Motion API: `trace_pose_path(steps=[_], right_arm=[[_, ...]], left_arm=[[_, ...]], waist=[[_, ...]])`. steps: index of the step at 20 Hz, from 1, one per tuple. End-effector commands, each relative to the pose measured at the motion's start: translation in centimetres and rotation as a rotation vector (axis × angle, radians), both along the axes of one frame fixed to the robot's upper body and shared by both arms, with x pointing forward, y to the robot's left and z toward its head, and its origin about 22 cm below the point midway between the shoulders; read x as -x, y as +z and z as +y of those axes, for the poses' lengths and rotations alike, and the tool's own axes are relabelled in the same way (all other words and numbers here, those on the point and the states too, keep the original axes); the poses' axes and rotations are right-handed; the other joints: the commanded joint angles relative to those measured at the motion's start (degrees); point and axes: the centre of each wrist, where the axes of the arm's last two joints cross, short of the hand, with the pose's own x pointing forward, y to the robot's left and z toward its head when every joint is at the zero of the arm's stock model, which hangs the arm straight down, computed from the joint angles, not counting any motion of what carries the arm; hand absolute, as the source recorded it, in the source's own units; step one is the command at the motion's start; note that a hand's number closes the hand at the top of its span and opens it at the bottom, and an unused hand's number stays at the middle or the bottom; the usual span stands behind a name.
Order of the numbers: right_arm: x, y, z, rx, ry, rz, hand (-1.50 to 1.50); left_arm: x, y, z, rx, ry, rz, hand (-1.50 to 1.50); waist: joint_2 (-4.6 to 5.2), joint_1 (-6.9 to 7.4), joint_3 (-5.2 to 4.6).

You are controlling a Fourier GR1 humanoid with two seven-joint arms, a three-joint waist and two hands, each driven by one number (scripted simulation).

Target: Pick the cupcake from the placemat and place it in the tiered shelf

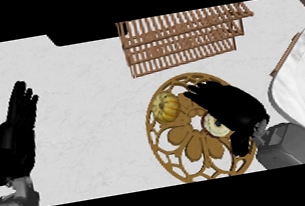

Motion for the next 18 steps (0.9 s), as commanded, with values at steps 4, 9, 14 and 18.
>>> trace_pose_path(steps=[4,9,14,18], right_arm=[[-0.9,-2.1,0.9,0.009,0.005,0.032,-1.50],[0.1,-4.1,1.8,0.086,0.017,0.095,1.50],[-0.7,-4.4,1.7,0.075,0.128,-0.035,1.50],[-2.6,-4.3,0.0,0.032,0.145,-0.139,1.50]], left_arm=[[-0.8,-0.3,0.7,-0.014,0.001,0.013,0.00],[0.0,-0.3,-0.5,0.011,-0.003,-0.004,0.00],[0.4,-0.1,0.8,0.023,-0.031,0.008,0.00],[-0.4,-1.0,0.6,0.000,-0.016,0.002,0.00]], waist=[[0.02,-0.01,-0.01],[-0.02,-0.01,-0.01],[-0.01,0.12,0.00],[0.05,0.06,0.00]])
